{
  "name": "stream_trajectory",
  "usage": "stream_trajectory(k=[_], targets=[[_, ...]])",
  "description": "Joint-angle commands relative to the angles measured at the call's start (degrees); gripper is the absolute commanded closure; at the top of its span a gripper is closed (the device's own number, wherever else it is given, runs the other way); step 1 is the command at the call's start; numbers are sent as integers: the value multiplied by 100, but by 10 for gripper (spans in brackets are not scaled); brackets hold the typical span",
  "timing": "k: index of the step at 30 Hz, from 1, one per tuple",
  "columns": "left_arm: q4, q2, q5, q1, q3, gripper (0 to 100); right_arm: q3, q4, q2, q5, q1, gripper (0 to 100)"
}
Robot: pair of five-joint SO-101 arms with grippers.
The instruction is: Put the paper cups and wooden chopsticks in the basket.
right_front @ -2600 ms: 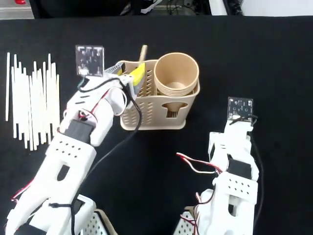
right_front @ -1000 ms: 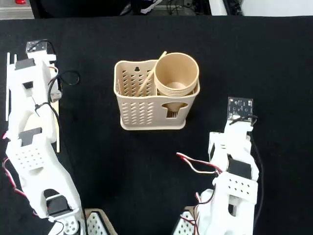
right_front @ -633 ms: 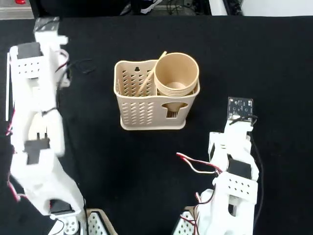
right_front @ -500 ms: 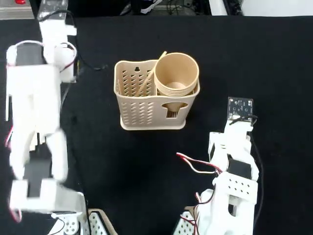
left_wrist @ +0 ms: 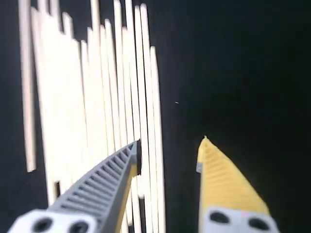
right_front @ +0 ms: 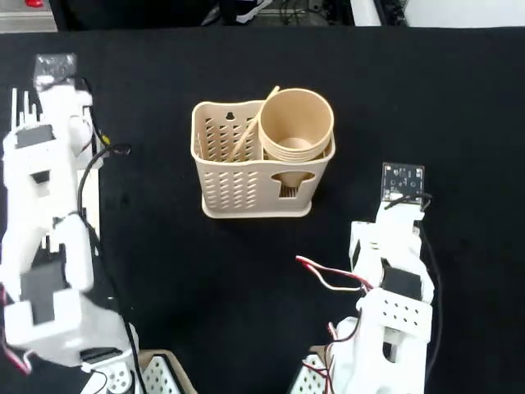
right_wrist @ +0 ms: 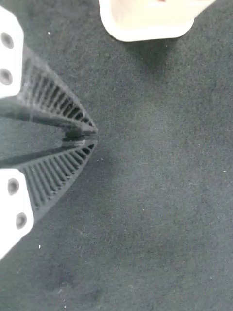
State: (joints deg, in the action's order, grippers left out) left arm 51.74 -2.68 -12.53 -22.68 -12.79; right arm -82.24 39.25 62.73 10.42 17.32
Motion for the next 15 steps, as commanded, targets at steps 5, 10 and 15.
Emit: stream_trajectory(k=[5, 10, 15], targets=[[-712, -1881, 88, -268, 541, 766, 40, -105, 84, 44, -53, 984], [-703, -2101, 53, -242, 585, 859, 40, -105, 84, 44, -53, 984], [-519, -1899, 79, -110, 576, 952, 40, -105, 84, 44, -53, 984]])
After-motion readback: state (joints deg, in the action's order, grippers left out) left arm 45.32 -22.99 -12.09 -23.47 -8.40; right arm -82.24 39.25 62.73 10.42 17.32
